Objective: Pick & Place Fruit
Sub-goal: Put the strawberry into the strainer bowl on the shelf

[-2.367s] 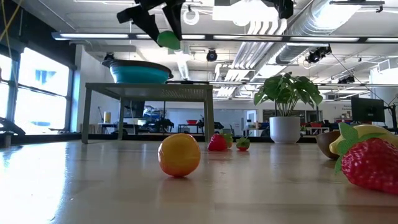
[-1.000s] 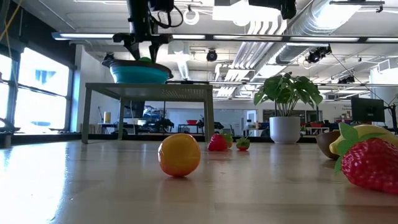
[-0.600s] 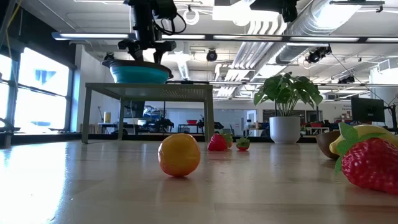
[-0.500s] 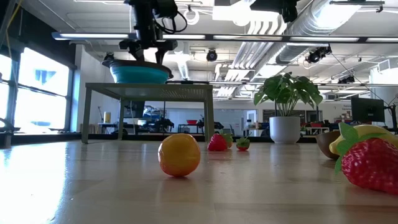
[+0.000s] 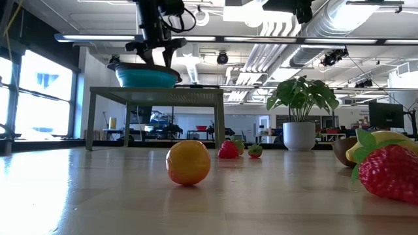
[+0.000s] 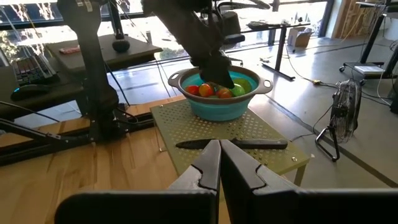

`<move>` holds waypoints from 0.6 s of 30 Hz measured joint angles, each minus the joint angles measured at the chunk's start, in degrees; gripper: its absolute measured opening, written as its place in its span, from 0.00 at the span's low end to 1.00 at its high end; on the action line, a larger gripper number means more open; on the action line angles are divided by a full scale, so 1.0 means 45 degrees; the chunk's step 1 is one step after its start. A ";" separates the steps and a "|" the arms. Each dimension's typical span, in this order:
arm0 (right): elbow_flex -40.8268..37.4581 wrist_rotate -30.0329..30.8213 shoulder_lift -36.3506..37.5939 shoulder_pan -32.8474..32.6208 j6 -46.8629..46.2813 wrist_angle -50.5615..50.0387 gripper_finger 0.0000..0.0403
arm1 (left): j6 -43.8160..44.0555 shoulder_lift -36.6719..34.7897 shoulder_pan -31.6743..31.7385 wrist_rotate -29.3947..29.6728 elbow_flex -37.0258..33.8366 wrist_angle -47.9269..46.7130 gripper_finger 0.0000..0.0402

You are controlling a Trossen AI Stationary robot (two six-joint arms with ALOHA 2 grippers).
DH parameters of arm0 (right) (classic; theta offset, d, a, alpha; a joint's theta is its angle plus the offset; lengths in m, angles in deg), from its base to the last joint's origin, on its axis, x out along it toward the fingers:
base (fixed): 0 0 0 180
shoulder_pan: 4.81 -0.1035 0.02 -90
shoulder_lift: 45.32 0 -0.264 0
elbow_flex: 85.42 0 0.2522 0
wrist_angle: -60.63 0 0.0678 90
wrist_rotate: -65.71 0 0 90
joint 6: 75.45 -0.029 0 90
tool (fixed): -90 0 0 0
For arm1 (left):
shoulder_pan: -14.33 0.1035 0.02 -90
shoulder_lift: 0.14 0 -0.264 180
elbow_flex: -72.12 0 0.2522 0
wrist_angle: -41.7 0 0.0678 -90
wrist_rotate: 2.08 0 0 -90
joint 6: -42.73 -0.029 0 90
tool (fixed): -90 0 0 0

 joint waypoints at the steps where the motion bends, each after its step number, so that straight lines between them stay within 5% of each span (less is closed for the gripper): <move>1: 0.0000 -0.0002 0.0000 0.0000 0.0000 0.0000 0.00 | 0.0000 -0.0103 0.0000 -0.0290 0.0000 -0.0046 0.55; 8: 0.0000 -0.0363 0.0044 -0.0010 0.0000 0.0029 0.00 | 0.0042 -0.0839 -0.0415 -0.1468 0.0000 -0.0380 0.39; 18: 0.0000 -0.1386 0.0044 -0.0010 0.0000 0.0002 0.00 | -0.0727 -0.1395 -0.2648 -0.0532 0.0000 -0.0866 0.18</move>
